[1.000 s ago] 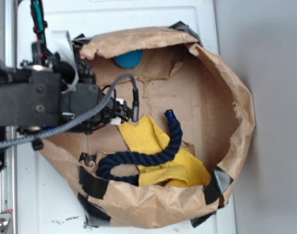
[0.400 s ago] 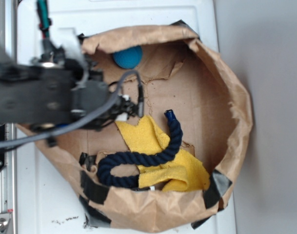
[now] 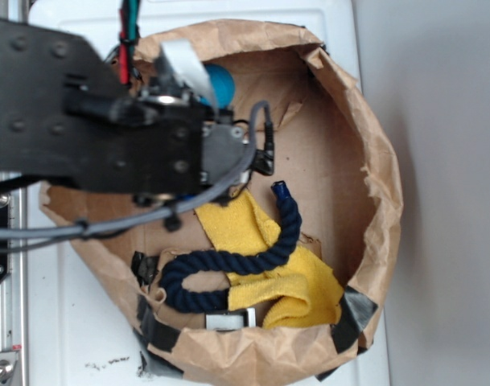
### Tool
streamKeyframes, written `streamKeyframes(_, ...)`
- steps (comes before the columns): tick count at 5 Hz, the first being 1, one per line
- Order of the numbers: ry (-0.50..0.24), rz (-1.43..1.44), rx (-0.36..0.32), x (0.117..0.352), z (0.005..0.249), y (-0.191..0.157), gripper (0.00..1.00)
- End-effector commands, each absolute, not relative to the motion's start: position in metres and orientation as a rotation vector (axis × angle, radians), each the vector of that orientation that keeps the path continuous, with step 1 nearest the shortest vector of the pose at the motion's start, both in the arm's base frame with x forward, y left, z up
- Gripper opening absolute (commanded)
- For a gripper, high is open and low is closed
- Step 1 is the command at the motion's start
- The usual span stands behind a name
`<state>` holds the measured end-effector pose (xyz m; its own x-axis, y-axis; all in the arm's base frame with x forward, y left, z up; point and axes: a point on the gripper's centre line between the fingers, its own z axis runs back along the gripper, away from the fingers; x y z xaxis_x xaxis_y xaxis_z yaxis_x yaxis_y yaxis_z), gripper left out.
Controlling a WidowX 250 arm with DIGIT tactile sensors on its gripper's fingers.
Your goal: Grab the blue ball.
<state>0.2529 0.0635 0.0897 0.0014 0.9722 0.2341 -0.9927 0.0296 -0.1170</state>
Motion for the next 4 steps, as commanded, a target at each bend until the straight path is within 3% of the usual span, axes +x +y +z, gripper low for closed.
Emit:
streamKeyframes(1,-0.382,1.554,0.077,0.263,0.096,0.083,1.00)
streamKeyframes(4,-0.431,1.561,0.133,0.275,0.080,0.097,1.00)
